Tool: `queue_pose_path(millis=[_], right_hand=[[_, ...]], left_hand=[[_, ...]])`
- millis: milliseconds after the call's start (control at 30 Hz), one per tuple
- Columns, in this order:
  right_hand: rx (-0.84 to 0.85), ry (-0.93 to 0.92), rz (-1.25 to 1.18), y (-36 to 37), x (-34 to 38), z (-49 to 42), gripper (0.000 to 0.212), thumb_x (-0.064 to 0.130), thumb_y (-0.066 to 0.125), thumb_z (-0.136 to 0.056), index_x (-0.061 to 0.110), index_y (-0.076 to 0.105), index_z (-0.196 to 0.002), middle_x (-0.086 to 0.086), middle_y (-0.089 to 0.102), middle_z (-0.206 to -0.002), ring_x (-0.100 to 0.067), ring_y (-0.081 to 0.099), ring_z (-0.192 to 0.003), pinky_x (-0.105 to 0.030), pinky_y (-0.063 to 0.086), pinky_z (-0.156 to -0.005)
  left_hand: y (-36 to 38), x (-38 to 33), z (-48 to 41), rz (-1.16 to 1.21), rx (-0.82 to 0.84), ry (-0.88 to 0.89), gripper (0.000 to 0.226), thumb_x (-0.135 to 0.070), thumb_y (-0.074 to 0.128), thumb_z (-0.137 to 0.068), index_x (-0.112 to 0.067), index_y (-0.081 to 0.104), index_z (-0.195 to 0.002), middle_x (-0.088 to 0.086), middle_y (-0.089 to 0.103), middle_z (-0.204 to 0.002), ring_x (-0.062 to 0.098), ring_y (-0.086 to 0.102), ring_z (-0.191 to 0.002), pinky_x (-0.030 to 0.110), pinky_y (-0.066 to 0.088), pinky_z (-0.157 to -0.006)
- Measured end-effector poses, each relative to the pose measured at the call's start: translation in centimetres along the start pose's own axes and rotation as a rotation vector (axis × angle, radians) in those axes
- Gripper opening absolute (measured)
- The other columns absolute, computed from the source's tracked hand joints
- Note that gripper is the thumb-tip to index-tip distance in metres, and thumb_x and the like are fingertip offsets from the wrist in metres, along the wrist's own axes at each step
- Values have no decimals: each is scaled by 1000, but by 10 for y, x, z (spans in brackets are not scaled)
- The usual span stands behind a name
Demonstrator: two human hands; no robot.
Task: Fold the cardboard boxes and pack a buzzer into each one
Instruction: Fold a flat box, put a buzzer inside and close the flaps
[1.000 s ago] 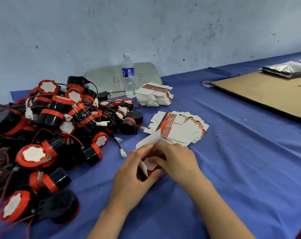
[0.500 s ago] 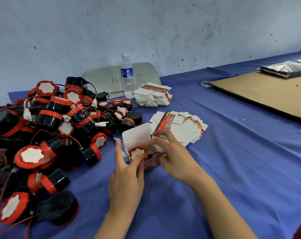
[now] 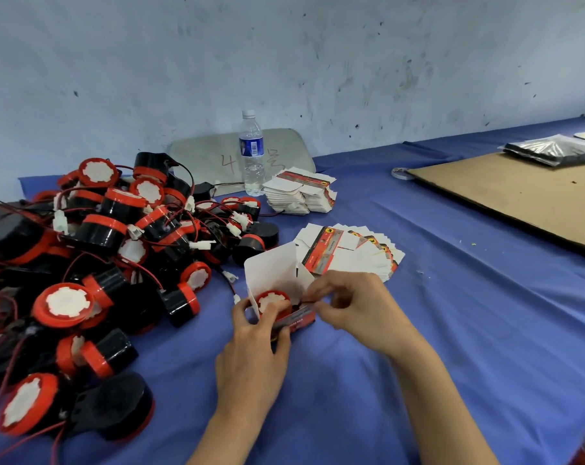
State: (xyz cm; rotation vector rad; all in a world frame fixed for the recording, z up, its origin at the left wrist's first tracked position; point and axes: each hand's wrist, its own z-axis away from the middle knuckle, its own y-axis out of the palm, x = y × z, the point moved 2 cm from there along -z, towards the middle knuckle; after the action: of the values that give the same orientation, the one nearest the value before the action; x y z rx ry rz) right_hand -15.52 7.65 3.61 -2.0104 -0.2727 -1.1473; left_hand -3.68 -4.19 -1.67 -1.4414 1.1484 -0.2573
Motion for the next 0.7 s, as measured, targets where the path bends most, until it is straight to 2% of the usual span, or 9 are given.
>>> queue_pose_path(millis=[67, 100, 133, 200, 233, 300, 400, 533, 700], right_hand=[[-60, -55, 46, 7, 8, 0, 27, -5, 60, -84, 15, 74, -96, 29, 62, -65, 4, 58, -58, -7, 40, -60], [-102, -94, 92, 10, 12, 0, 25, -3, 59, -87, 13, 74, -100, 27, 64, -70, 2, 62, -66, -8, 42, -64], [-137, -136, 145, 13, 15, 0, 22, 1, 59, -90, 12, 73, -103, 20, 69, -79, -4, 65, -74, -12, 45, -69], [-178, -160, 228, 18, 16, -1, 19, 9, 57, -95, 11, 71, -108, 1, 74, -93, -19, 67, -84, -30, 50, -78], [-187, -140, 255, 20, 15, -2, 20, 13, 55, -97, 11, 68, -112, -5, 74, -96, -24, 66, -87, -36, 49, -80], [-194, -94, 309, 24, 13, -4, 21, 20, 50, -100, 11, 63, -114, -8, 72, -96, -29, 64, -87, -41, 47, -78], [-204, -30, 434, 30, 8, -6, 20, 23, 44, -102, 13, 60, -108, -6, 71, -94, -29, 62, -85, -41, 46, -74], [-100, 34, 747, 42, 2, -10, 25, 23, 37, -101, 25, 57, -116, 3, 68, -107, -22, 61, -95, -32, 45, -71], [-46, 34, 756, 49, 2, -10, 31, 30, 34, -96, 26, 62, -111, 6, 67, -111, -22, 62, -96, -31, 42, -67]], left_hand=[[-1, -1, 1, 5, -6, 17, 33, -46, 48, -94, -53, 39, -125, -9, 23, -135, 23, 63, -80, 30, 45, -58], [-2, -2, 1, 5, -13, 25, 31, -46, 47, -95, -52, 41, -125, -8, 23, -132, 23, 63, -77, 30, 43, -55], [-2, -2, 1, 9, -24, 30, 29, -46, 45, -96, -51, 43, -124, -8, 24, -130, 23, 62, -75, 29, 41, -54], [-3, -4, 1, 18, -34, 35, 26, -43, 42, -97, -47, 47, -123, -6, 25, -127, 25, 60, -73, 29, 39, -52], [-3, -5, 2, 26, -33, 36, 26, -42, 41, -98, -45, 48, -123, -5, 26, -127, 27, 60, -74, 30, 39, -51], [-4, -5, 2, 37, -30, 36, 26, -38, 42, -99, -43, 50, -123, -4, 26, -128, 29, 60, -75, 32, 41, -53], [-4, -6, 2, 29, -20, 27, 27, -37, 41, -100, -43, 49, -125, -3, 26, -129, 30, 60, -79, 32, 40, -56], [-5, -8, 3, 38, -6, 24, 28, -39, 41, -100, -45, 48, -126, -3, 26, -129, 29, 60, -82, 34, 45, -61], [-6, -7, 4, 64, -2, 18, 27, -38, 43, -99, -43, 47, -125, -5, 27, -130, 30, 61, -81, 35, 48, -60]])
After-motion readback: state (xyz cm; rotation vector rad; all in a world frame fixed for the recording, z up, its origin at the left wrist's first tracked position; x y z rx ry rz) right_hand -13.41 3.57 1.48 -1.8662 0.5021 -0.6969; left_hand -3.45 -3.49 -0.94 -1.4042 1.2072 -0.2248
